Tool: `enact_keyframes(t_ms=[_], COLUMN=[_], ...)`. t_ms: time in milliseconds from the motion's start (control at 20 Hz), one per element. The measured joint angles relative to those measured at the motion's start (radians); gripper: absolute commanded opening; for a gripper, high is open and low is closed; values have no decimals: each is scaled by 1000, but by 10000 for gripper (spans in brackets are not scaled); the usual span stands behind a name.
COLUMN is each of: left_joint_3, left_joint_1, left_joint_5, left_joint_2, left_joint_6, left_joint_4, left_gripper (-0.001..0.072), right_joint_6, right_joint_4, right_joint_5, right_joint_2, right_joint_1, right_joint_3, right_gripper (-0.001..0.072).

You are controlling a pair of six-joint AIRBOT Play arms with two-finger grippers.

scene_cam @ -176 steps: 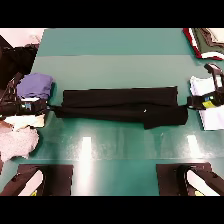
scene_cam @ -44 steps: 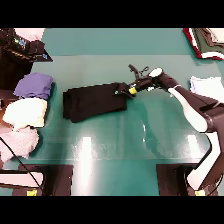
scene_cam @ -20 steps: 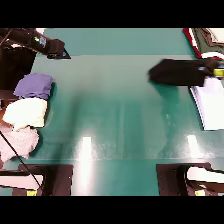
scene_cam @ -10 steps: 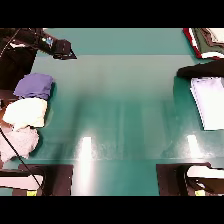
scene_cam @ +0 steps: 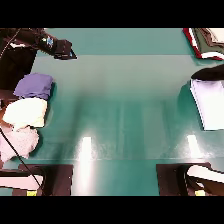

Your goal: Fold the shirts.

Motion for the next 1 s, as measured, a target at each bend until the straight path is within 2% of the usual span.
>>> enact_keyframes(t_ms=[300, 350, 400, 450, 550, 750, 900, 1000], left_joint_3=[0, 0, 0, 0, 0, 0, 0, 0], left_joint_1=[0, 0, 0, 0, 0, 0, 0, 0], left_joint_5=[-19, -21, -24, -24, -26, -40, -44, -37], left_joint_2=[0, 0, 0, 0, 0, 0, 0, 0], left_joint_6=[16, 19, 21, 23, 26, 28, 30, 30], left_joint_4=[0, 0, 0, 0, 0, 0, 0, 0], left_gripper=[24, 24, 24, 24, 24, 24, 24, 24], right_joint_6=[106, 121, 132, 142, 154, 179, 212, 224], right_joint_4=[-264, -317, -378, -436, -528, -610, -548, -425], right_joint_5=[140, 154, 171, 180, 190, 194, 196, 196], right_joint_2=[108, 131, 156, 181, 224, 285, 318, 339], right_joint_1=[-7, -8, -8, -8, -18, -67, -89, -74], right_joint_3=[-175, -210, -249, -287, -351, -431, -451, -457], right_gripper=[37, 220, 463, 605, 609, 603, 480, 300])
